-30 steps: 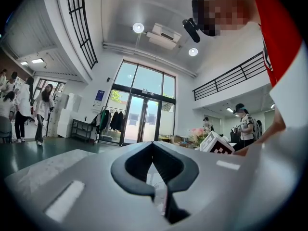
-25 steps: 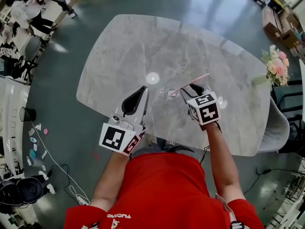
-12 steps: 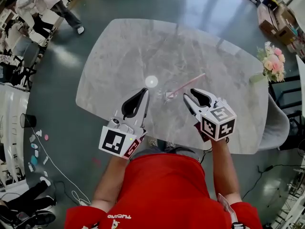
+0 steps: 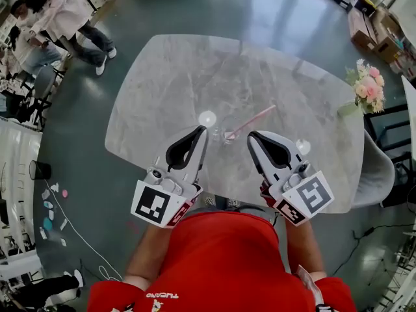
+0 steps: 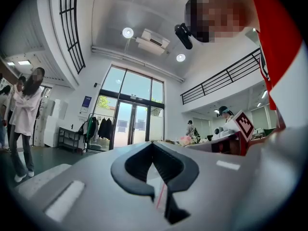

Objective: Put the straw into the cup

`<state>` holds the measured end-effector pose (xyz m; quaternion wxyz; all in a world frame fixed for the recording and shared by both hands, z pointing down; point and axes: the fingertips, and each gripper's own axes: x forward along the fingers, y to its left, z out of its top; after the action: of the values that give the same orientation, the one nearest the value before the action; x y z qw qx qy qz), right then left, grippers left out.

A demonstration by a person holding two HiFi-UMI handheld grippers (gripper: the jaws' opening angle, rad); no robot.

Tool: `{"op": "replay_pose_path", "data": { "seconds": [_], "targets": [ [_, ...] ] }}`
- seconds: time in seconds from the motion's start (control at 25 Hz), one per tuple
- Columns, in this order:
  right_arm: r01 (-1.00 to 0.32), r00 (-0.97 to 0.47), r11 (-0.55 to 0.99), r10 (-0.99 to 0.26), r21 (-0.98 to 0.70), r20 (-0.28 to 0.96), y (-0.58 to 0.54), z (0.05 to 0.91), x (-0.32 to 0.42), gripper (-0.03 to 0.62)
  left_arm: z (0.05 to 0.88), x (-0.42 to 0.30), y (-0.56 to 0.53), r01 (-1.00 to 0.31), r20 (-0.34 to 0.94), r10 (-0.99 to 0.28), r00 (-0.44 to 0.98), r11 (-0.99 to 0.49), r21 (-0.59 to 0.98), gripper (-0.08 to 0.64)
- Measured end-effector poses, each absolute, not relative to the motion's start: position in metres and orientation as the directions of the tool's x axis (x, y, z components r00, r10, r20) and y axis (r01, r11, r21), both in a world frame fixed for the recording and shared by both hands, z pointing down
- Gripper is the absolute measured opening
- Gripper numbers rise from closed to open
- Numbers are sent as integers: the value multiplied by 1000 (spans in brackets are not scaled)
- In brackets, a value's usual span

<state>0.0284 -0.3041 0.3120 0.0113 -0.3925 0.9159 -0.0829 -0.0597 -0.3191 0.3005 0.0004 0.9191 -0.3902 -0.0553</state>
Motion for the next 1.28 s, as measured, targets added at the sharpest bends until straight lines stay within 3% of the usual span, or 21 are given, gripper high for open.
{"op": "replay_pose_path", "data": {
  "seconds": [0.32,1.28],
  "targets": [
    [-709,-697,698,-715,-103,-53,-295,285,16,2,287,-51,-305,-684,-118,-683,720,-728,41,6],
    [-685,-719,723,-690,-85,-77,-275,268,6,0,282,-52,-292,-677,-123,-675,727,-735,37,6]
  ]
}}
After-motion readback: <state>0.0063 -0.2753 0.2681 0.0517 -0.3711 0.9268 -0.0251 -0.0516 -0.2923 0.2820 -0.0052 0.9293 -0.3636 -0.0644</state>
